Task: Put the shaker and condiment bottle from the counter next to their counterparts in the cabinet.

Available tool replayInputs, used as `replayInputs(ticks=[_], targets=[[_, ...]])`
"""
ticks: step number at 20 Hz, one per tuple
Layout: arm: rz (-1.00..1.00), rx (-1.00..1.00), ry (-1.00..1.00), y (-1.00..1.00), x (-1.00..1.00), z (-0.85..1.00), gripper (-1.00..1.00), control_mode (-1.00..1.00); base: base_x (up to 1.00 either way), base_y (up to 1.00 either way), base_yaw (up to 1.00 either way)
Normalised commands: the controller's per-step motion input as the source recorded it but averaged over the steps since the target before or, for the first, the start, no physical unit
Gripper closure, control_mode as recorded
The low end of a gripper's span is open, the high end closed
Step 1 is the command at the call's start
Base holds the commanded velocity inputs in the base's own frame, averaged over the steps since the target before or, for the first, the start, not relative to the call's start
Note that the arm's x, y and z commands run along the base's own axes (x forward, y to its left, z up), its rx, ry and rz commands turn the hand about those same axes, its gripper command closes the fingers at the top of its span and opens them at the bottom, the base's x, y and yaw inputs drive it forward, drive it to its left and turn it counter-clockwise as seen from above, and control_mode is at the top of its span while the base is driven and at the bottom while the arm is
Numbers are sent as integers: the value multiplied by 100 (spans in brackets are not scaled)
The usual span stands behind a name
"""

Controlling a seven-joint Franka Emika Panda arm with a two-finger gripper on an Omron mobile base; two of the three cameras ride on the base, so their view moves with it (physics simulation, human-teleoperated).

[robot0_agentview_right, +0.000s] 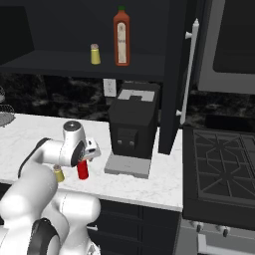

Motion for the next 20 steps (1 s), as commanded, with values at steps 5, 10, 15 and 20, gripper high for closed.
replayInputs(ticks=[5, 10, 15, 20], targets=[[0, 0, -1, -3, -2, -41, 100, -100, 0, 0, 0], [0, 1, 0, -6, -1, -22, 100, -100, 0, 0, 0], [0, 0, 1, -1, 0, -15, 100, -100, 0, 0, 0], [5, 6, -10, -12, -15, 20, 100, -100, 0, 0, 0]])
